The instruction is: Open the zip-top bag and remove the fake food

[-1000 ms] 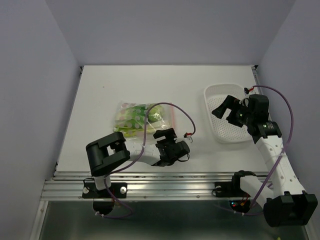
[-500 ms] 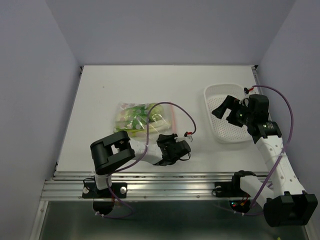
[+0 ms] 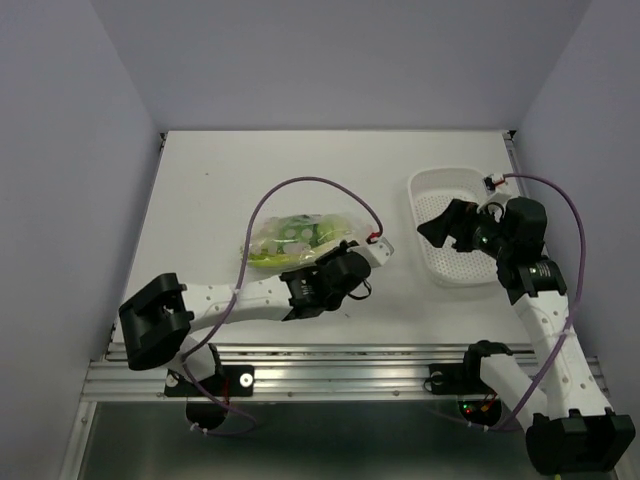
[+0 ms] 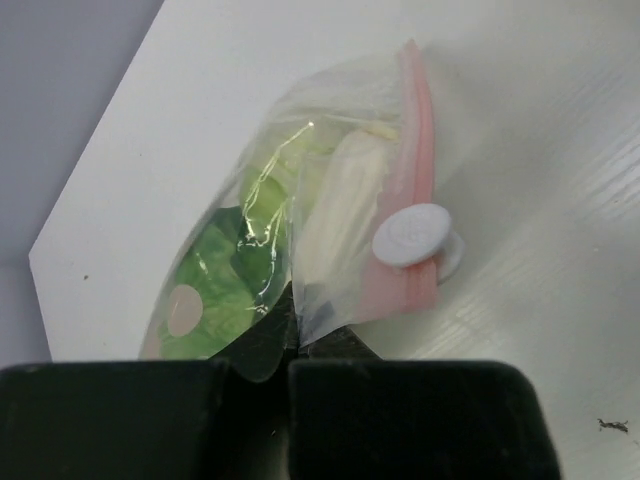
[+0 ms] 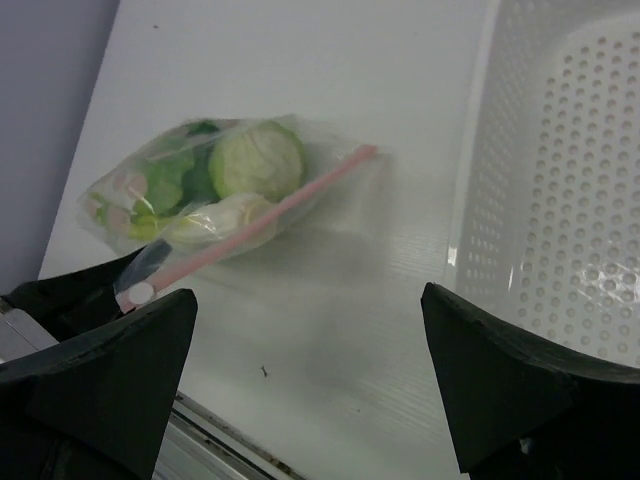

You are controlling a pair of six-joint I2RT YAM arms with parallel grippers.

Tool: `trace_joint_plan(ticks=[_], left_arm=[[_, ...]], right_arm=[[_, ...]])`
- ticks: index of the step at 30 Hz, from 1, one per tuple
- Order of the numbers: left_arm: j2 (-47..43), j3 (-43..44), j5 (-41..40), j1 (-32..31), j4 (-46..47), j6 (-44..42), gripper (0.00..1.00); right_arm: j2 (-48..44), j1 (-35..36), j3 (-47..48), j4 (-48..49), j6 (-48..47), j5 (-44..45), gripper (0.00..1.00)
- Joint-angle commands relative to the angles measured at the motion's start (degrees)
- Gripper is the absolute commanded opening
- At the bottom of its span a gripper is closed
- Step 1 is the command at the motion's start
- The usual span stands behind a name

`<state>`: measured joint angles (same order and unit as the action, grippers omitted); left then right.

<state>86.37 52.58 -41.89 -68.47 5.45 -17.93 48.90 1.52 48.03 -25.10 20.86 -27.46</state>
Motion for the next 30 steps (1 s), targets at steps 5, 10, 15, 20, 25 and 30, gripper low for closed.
trace_joint_plan(ticks=[5, 10, 15, 20, 25, 30], left_arm=[[-10.2, 5.3, 16.3, 4.0, -5.4, 0.4, 0.0], [-14.6, 7.4, 22.4, 5.8, -10.9, -0.6, 0.0], [-13.1, 10.3, 25.3, 7.9, -15.3, 0.1, 0.0], [-10.5, 15.4, 30.4, 9.8, -20.9, 1.2, 0.0], [-9.4, 18.2, 32.2, 10.5, -24.1, 1.8, 0.0], [-8.1, 18.9, 32.7, 11.0, -25.5, 2.3, 0.0]], right_arm=[[-4.3, -0.1, -5.7, 23.9, -10.2, -20.1, 1.0], [1.5, 0.5, -3.6, 26.6, -25.0, -31.1, 1.0], [2.4, 8.7, -2.2, 20.7, -40.1, -28.7, 1.0], [2.6, 19.0, -4.5, 25.6, -42.4, -18.3, 1.0], [3.4, 24.9, -5.5, 35.2, -40.1, -10.5, 1.0], [2.3, 26.0, -9.4, 46.3, -38.0, -10.8, 1.0]])
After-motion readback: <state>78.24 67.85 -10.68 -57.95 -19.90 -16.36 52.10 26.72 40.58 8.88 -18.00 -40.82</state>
